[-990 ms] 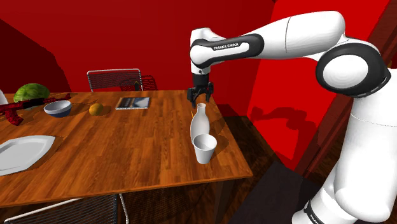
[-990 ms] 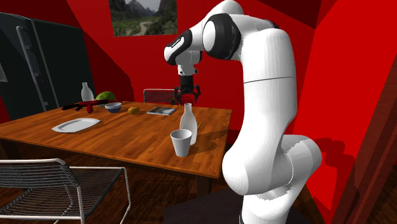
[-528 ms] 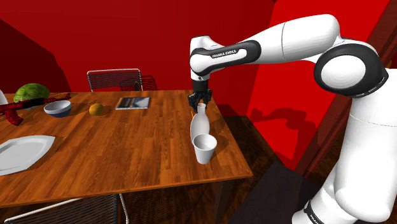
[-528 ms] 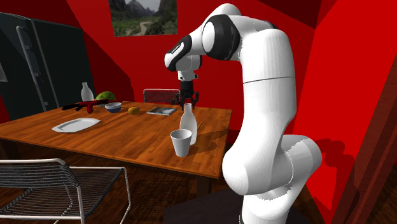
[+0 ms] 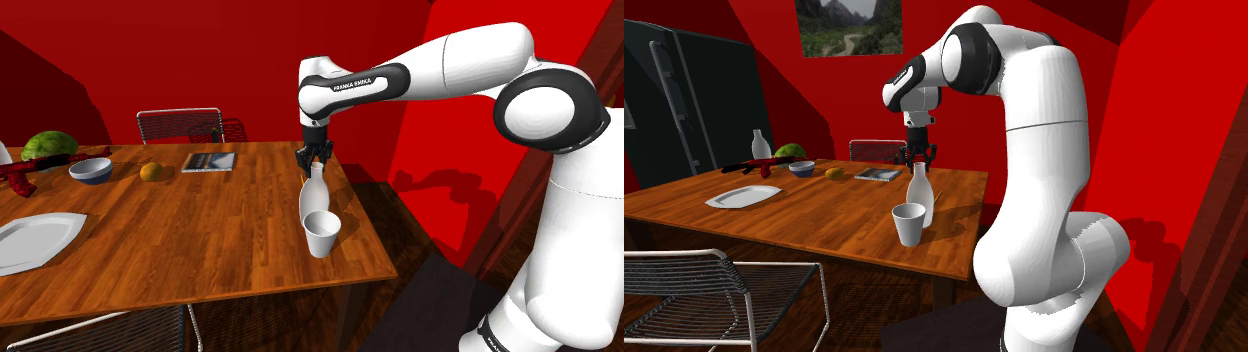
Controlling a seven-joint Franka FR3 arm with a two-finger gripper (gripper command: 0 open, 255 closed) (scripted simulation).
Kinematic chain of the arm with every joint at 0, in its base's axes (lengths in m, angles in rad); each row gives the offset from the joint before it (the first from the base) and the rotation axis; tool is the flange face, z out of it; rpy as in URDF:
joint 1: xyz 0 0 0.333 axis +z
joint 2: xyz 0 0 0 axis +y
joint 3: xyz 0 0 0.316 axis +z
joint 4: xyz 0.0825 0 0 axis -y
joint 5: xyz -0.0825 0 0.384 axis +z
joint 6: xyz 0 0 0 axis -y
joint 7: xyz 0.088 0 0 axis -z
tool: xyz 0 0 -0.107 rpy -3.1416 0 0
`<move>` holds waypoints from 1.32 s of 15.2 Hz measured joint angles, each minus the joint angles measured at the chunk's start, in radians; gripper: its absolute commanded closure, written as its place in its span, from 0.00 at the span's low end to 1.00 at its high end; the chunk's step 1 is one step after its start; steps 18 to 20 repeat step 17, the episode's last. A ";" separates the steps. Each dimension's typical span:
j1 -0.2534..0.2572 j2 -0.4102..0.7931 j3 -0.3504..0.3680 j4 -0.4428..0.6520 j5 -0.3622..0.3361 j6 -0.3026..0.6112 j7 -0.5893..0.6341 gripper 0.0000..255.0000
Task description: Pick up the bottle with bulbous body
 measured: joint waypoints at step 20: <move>0.000 -0.012 0.000 0.177 0.001 -0.191 -0.004 1.00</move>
